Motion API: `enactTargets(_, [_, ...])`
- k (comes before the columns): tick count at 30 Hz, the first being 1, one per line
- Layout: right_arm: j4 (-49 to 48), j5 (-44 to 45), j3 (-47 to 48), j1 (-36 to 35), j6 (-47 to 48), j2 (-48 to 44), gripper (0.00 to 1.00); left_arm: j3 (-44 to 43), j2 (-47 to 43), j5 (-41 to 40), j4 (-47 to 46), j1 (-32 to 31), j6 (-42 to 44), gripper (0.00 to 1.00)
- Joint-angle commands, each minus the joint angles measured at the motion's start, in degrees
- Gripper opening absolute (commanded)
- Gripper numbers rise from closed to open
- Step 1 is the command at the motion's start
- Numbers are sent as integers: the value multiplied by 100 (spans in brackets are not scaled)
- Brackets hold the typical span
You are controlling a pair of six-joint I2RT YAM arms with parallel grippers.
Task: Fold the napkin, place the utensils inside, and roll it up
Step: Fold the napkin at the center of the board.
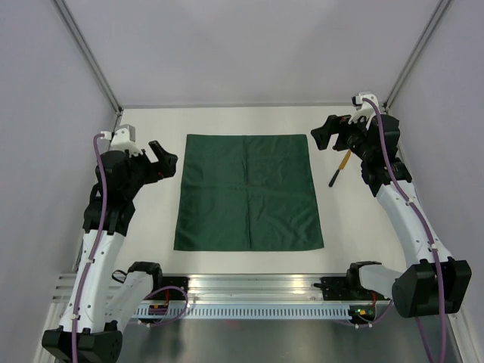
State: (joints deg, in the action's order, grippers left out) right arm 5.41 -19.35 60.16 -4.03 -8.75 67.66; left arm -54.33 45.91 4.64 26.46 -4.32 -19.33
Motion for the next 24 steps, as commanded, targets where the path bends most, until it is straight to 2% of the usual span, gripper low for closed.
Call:
enactTargets(1, [48,116,189,-36,-83,10,98,-87,49,124,-159,19,184,100])
enactTargets(8, [118,-375,347,-71,-13,397,98,-657,225,133,-1,19,62,100])
enactTargets(13, [48,-148,444,-624,155,652,97,-1501,568,256,158,10,-97,100])
enactTargets(19, [92,493,646,-1985,330,1126,90,-2582,1007,300,386,10,-211,100])
enactTargets(23, [4,1038,742,-3363,462,1521,82,-3004,1165,362,422,10,-308,100])
enactTargets(24, [-40,1117,795,-3585,462,1714,77,-3057,1192,353,448,10,-325,100])
